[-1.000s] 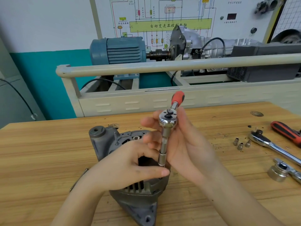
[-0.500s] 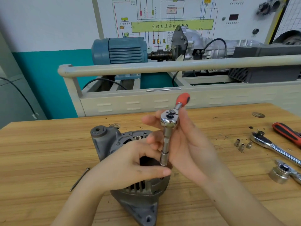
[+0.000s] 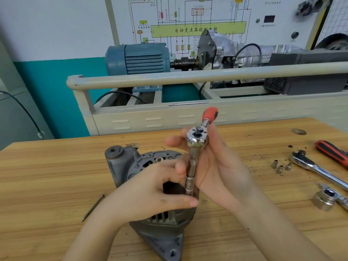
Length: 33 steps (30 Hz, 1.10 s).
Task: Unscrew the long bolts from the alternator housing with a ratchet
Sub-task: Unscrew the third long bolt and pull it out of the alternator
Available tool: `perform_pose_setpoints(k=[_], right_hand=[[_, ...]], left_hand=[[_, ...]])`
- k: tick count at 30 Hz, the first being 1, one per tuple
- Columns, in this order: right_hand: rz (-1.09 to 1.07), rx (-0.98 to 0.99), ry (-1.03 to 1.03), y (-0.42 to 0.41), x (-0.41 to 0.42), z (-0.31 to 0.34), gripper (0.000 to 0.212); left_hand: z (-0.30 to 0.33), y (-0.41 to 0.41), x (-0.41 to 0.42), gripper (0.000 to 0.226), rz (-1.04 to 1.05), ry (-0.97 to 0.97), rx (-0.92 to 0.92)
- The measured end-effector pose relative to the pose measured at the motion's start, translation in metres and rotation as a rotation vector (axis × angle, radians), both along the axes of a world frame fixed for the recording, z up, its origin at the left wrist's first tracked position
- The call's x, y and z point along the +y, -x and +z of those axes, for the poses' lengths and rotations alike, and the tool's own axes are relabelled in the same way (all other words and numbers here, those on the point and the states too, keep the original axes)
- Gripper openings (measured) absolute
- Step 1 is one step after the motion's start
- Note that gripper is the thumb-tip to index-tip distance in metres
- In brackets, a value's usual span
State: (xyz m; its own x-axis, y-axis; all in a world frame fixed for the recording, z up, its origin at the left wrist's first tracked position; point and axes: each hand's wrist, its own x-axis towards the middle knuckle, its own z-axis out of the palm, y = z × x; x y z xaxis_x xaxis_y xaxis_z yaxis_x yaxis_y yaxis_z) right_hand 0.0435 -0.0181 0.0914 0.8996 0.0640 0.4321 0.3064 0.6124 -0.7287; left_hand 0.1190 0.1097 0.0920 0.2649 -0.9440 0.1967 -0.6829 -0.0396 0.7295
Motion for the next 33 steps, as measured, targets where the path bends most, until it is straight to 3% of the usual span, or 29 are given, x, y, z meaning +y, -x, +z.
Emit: perform_pose_setpoints(k=[4,11,16,19,25,30,33], right_hand=[[0.005,-0.015,-0.013,0.0008,0.0015,-0.0009,0.033],[-0.204,-0.057,-0.056,0.0060,0.0003,-0.0015,0.027],[0.006,-0.019,-0.016,0.0015,0.0010,0.0018,0.032],[0.071,-0.011,-0.011,-0.0001,0.0005,0.0008,0.034],[-0.148,-0.054,-0.066,0.0036,-0.0015,-0.0021,0.021],[-0.080,-0.027,-0.034,0.0023,-0.0033,0.0007,0.026],[0.012,0.014,-0.010,0.0000,-0.0024,-0.0001,0.033]], left_hand=[[-0.0006,-0.0001,-0.0006,0.033,0.007,-0.003,0.013],[-0.0020,0.0022,-0.0053,0.046,0.079,0.035,-0.148],[0.0014,-0.0004,0.0006,0.022,-0.067,-0.053,0.046],[0.0011,-0.0013,0.0016,0.022,-0.047,-0.029,0.116],[-0.0037,0.0022,-0.0056,0.047,0.069,0.001,-0.205],[0.0023,-0.0004,-0.0021,0.023,-0.028,-0.052,-0.025],[0.0001,-0.0020,0.0000,0.023,-0.005,-0.016,0.005]])
